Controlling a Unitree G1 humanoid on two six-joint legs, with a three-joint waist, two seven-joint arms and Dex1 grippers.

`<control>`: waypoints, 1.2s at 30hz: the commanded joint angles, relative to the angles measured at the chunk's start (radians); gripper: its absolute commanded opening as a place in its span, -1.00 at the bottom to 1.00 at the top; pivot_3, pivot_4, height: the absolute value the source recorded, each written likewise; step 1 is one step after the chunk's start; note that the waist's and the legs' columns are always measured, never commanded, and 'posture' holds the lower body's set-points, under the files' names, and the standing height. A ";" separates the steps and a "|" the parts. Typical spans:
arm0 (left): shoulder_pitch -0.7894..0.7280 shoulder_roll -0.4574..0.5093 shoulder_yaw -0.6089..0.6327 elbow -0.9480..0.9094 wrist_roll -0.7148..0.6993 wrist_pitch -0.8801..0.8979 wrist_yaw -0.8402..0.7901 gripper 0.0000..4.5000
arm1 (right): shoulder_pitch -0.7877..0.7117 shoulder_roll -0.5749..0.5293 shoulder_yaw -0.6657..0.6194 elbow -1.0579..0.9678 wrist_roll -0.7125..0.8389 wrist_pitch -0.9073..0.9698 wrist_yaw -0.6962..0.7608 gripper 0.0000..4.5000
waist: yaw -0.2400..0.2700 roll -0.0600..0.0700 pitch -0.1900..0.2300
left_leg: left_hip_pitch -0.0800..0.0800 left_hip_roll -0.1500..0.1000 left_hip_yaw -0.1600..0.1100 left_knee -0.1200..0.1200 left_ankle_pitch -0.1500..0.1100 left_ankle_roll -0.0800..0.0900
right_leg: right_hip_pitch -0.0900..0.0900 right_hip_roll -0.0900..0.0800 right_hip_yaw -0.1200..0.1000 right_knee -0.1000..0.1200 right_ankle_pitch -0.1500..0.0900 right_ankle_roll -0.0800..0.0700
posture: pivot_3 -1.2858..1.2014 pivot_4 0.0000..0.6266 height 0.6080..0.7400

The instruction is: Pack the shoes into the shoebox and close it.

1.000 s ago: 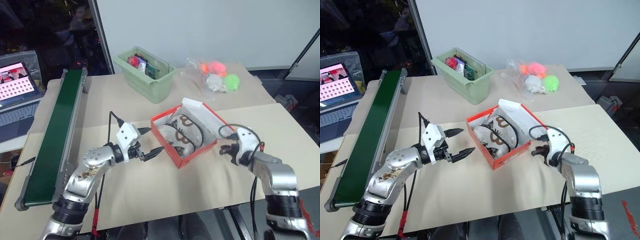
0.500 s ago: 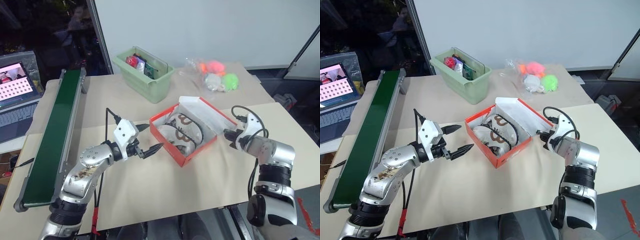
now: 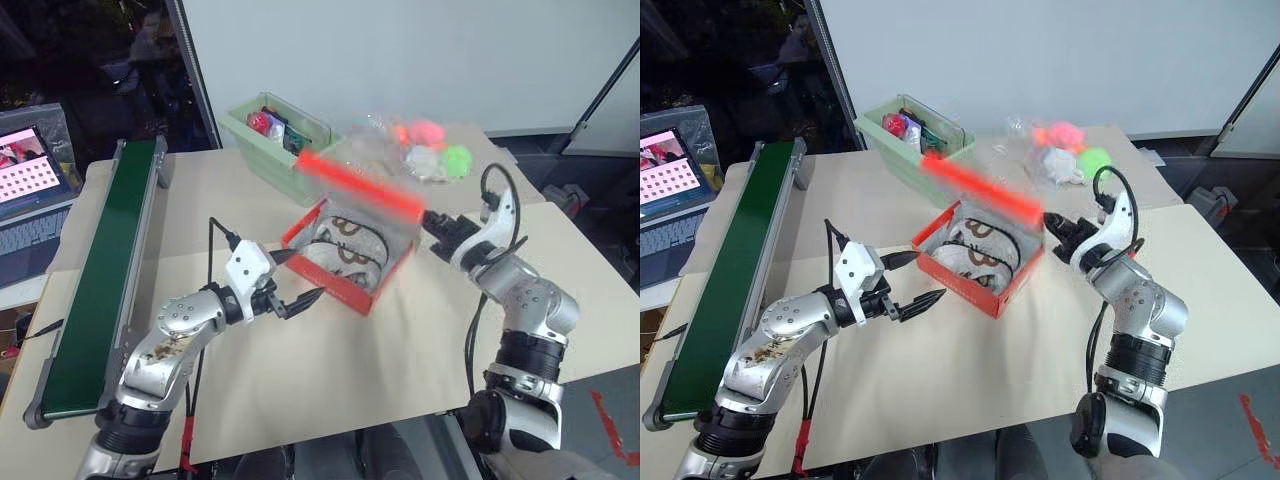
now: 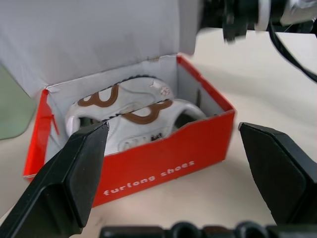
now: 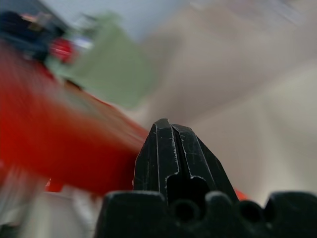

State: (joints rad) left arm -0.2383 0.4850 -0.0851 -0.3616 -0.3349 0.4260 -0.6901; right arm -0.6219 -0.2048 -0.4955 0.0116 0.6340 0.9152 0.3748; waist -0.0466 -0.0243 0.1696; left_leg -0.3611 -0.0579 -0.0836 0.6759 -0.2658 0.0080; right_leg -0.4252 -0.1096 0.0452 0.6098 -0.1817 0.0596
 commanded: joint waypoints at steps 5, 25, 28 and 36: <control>0.063 0.023 0.117 -0.184 -0.065 0.123 0.082 1.00 | 0.006 -0.113 0.159 -0.103 0.039 -0.030 0.152 -0.98 | 0.001 0.000 0.000 | 0.000 0.000 0.000 0.000 0.000 0.000 | 0.000 0.000 0.000 -0.001 0.000 0.000 | 0.03 -0.52 1.00; 0.117 0.033 0.141 -0.273 -0.076 0.169 0.144 1.00 | -0.111 -0.183 0.745 0.247 -0.366 -0.040 0.224 -0.98 | 0.010 -0.001 -0.001 | 0.005 0.000 0.000 0.000 -0.001 -0.002 | 0.005 0.001 -0.001 -0.001 -0.001 0.000 | 0.03 -0.52 1.00; 0.124 0.031 0.144 -0.277 -0.075 0.170 0.153 1.00 | -0.119 -0.178 0.733 0.245 -0.375 -0.048 0.228 -0.98 | 0.010 -0.001 -0.001 | 0.006 0.000 0.000 0.000 -0.001 -0.002 | 0.006 0.001 -0.001 -0.001 -0.002 0.001 | 0.03 -0.52 1.00; 0.114 -0.021 0.188 -0.219 -0.055 0.163 0.240 1.00 | -0.167 -0.117 0.396 0.088 -0.231 -0.040 0.087 -0.98 | 0.011 -0.001 0.000 | 0.003 0.001 -0.001 0.000 -0.002 -0.002 | 0.003 0.001 -0.001 -0.001 0.000 -0.001 | 0.03 -0.52 1.00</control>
State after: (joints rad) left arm -0.1130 0.4703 0.0682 -0.5866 -0.3982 0.6089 -0.4818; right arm -0.7568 -0.3247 0.0513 0.1840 0.3484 0.8920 0.5284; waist -0.0354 -0.0254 0.1693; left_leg -0.3597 -0.0573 -0.0848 0.6758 -0.2674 0.0061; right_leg -0.4247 -0.1086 0.0442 0.6090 -0.1818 0.0588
